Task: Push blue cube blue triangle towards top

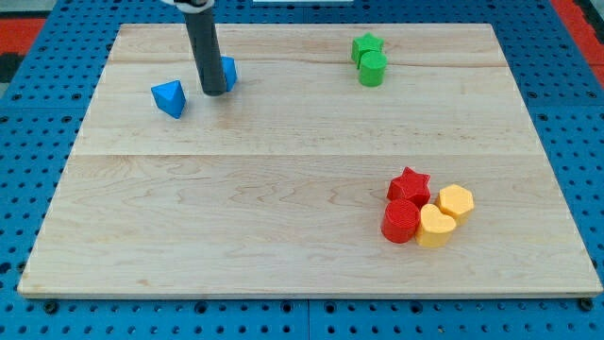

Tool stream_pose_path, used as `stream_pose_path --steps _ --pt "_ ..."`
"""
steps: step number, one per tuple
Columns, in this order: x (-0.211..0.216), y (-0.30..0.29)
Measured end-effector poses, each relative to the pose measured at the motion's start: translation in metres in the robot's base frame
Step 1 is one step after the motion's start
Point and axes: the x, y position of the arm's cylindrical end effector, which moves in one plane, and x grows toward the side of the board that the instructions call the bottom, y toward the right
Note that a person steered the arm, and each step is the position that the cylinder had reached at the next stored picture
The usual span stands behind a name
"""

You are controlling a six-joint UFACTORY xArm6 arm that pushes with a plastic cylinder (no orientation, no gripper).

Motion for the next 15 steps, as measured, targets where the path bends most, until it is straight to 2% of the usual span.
stream_pose_path --steps 1,2,3,4,5,6,7,11,12,13,15 --pt "-0.018 0.018" --pt "0.075 0.017" --pt "0.101 -0.088" --pt "0.080 -0.114" --pt "0.075 -0.083" --pt "0.039 -0.065" --pt "0.029 -0.036" --pt "-0.066 -0.057" --pt "-0.118 -0.061" --pt "-0.124 -0.032" --pt "-0.051 -0.033"
